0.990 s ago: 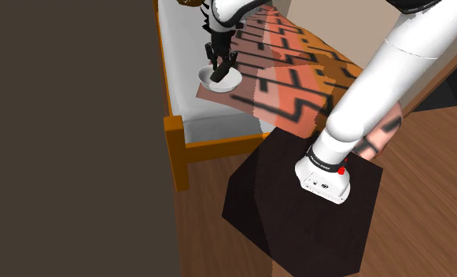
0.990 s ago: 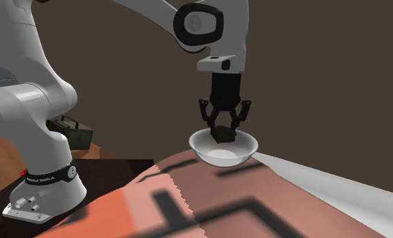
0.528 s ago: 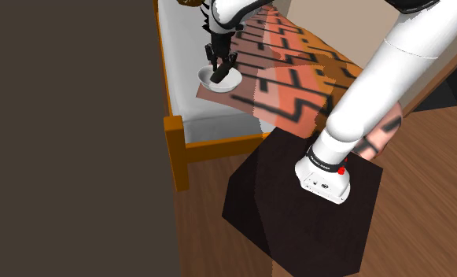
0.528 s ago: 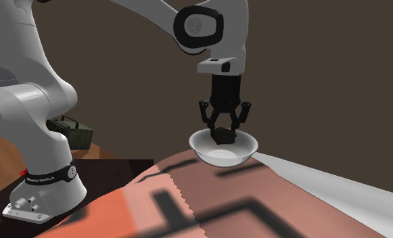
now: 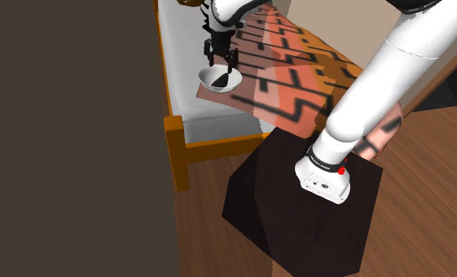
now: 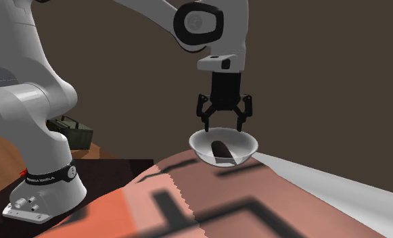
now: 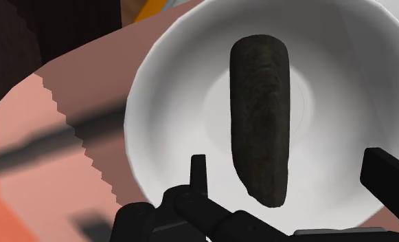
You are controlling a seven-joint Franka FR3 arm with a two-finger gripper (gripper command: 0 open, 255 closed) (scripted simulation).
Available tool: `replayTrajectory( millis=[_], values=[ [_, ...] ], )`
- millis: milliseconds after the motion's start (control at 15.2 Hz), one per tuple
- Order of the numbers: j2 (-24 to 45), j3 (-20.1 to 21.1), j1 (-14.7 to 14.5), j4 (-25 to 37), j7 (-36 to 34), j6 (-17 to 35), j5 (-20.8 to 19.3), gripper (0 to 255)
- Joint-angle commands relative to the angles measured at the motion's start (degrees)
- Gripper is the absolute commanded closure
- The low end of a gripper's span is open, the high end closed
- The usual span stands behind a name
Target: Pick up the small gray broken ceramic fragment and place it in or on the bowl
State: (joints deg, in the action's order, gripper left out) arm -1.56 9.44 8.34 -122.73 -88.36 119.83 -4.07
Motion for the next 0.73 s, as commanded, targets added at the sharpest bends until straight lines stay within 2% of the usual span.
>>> replayTrajectory(
  millis=[0, 132, 660],
  values=[
    [-0.9, 0.0, 0.0, 1.9, 0.3, -2.8, 0.3, 0],
    [-1.9, 0.1, -0.1, 4.3, 0.5, -6.2, 0.6, 0],
    [-1.9, 0.1, -0.1, 4.3, 0.5, -6.2, 0.6, 0]
  ],
)
